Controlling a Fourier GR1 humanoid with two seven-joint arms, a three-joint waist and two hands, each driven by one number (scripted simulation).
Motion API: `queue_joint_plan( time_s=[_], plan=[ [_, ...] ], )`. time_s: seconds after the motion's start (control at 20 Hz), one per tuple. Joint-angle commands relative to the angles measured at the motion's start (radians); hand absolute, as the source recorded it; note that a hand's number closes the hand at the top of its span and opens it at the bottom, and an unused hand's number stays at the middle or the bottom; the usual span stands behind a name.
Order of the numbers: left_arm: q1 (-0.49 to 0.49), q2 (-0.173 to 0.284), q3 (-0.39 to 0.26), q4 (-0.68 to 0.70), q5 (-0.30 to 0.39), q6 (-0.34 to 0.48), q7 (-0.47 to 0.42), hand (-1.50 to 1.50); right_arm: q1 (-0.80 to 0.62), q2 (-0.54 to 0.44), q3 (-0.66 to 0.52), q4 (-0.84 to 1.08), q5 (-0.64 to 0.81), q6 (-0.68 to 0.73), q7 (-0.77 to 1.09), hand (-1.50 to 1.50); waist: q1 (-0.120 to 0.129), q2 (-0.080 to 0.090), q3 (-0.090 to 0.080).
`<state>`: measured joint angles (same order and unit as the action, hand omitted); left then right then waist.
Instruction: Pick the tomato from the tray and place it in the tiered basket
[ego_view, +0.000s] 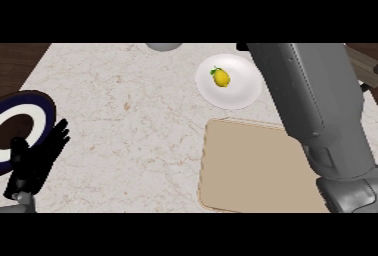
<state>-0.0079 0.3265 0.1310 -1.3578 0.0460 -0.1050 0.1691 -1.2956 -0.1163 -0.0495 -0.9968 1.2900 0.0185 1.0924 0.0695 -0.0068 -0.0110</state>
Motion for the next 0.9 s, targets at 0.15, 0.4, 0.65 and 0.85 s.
queue_joint_plan(
  time_s=[0.15,0.4,0.65,0.85],
  plan=[
    [0.022,-0.012,-0.004,-0.018,0.005,-0.008,-0.016,0.00,-0.299,-0.023,-0.082,0.206,0.130,-0.031,0.209,1.50,0.006,0.021,0.007],
    [-0.036,-0.035,-0.014,0.010,-0.024,0.033,-0.006,0.00,-0.326,-0.102,-0.150,0.370,0.151,-0.112,0.088,1.50,-0.011,0.030,0.008],
    [-0.018,-0.023,0.002,0.015,-0.007,0.006,-0.033,0.00,-0.318,-0.227,-0.188,0.499,0.170,-0.184,-0.045,1.50,-0.003,0.036,0.009],
    [-0.012,-0.024,0.004,-0.005,-0.002,0.004,-0.034,0.00,-0.314,-0.259,-0.286,0.457,0.081,-0.360,-0.124,1.50,0.006,0.038,0.011]
  ],
)
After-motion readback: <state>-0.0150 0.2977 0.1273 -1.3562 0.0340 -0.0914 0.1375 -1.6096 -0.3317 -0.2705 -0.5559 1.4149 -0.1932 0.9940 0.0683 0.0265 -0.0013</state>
